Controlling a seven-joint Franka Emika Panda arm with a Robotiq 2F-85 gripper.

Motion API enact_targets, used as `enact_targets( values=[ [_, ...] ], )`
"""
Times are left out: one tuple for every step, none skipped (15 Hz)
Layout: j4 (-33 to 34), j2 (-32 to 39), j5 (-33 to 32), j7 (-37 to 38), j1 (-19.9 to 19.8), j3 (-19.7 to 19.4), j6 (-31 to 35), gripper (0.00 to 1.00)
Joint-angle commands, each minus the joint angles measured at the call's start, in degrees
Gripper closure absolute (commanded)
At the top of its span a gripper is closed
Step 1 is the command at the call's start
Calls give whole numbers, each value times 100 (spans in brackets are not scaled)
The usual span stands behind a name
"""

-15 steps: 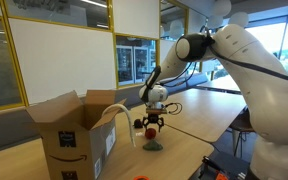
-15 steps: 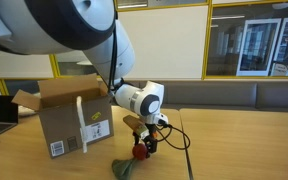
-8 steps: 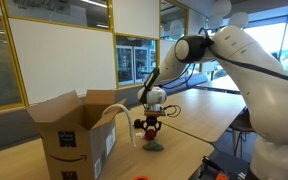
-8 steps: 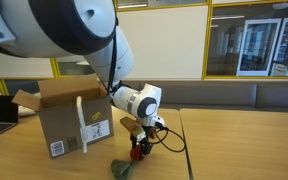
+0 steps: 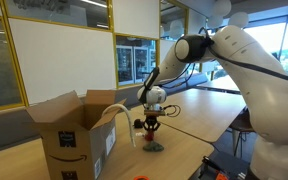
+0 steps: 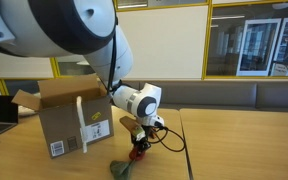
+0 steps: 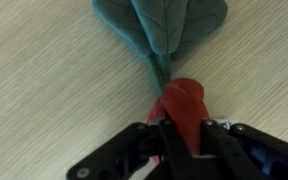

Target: Put all the objects on the table into the box.

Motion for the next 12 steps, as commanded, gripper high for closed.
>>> enact_targets(
  values=[
    [-510,-347,207,-141,50,71,205,88],
    [-682,-463,226,-170,79,97,292,88],
    [-789,-524,243,-186,98,115,353,87],
    [-931,-616,264,-209,119,140,419,87],
    [-1056,-695,280,-209,149,161,488,87],
    [-1183,-799,296,-209,185,190,558,87],
    [-1317,-902,296,-205,231,212,648,87],
    [-1480,-1043,317,-244,260,256,752,87],
    [-1635,-1181,365,-310,265,316,849,87],
    [-1791,-1350,433,-384,269,388,957,87],
    [-1921,-1514,474,-426,299,438,1038,88],
    [-2083,-1748,486,-466,358,483,1090,88]
  ],
)
